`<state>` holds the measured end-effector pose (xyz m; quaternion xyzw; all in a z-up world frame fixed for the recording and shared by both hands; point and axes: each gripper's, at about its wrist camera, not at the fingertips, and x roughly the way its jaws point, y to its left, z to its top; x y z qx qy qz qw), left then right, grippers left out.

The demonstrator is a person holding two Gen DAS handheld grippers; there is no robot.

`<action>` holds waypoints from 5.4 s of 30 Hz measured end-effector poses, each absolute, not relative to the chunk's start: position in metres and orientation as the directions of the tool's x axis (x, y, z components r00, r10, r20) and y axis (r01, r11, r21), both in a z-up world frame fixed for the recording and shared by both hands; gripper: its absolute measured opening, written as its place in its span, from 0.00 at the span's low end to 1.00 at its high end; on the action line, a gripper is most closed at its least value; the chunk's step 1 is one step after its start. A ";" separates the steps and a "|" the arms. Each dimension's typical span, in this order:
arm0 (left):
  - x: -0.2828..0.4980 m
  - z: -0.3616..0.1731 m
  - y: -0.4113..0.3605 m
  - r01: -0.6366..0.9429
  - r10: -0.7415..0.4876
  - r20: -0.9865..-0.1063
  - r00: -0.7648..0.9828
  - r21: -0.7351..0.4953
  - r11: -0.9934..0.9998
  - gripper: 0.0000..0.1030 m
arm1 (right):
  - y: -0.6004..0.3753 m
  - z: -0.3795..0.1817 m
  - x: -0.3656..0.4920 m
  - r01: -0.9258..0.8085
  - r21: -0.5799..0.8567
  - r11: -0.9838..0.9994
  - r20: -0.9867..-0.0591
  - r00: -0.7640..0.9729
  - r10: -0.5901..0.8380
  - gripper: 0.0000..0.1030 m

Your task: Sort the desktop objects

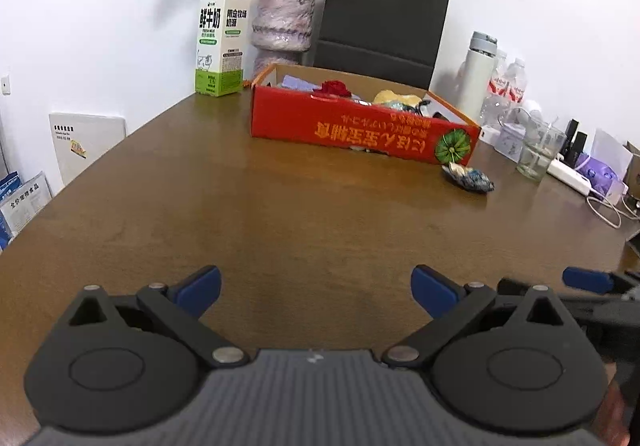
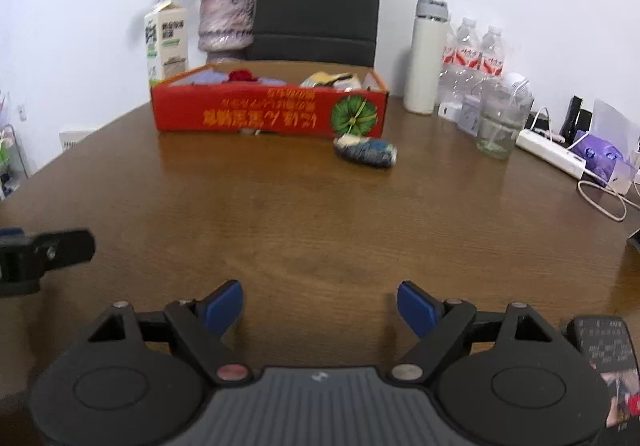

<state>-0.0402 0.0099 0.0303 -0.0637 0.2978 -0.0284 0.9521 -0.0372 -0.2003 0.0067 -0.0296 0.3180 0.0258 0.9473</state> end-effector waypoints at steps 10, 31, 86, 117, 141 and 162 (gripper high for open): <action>0.026 0.028 0.008 0.010 -0.090 -0.567 0.819 -0.142 0.990 1.00 | -0.227 0.014 0.066 0.053 0.053 0.997 -0.576 0.818 -0.012 0.81; 0.104 0.017 -0.009 0.110 -0.133 -0.539 0.832 -0.074 0.991 0.82 | -0.209 0.004 0.134 -0.048 0.070 0.996 -0.595 0.800 0.080 0.01; 0.223 0.155 -0.001 0.257 -0.316 -0.593 0.741 -0.184 0.949 0.05 | -0.207 0.177 0.184 -0.102 0.066 0.993 -0.504 0.855 0.121 0.00; 0.225 0.146 0.008 0.027 -0.087 -0.603 0.793 -0.108 0.994 1.00 | -0.197 0.164 0.260 -0.078 0.087 0.993 -0.716 0.688 0.116 0.90; 0.046 0.022 0.017 0.060 -0.079 -0.540 0.838 -0.053 0.997 1.00 | -0.185 0.019 0.075 -0.095 -0.044 0.995 -0.561 0.826 0.054 0.91; 0.026 0.003 0.009 0.084 -0.100 -0.631 0.770 -0.055 0.995 1.00 | -0.183 -0.003 0.024 -0.115 -0.072 0.991 -0.623 0.781 0.046 1.00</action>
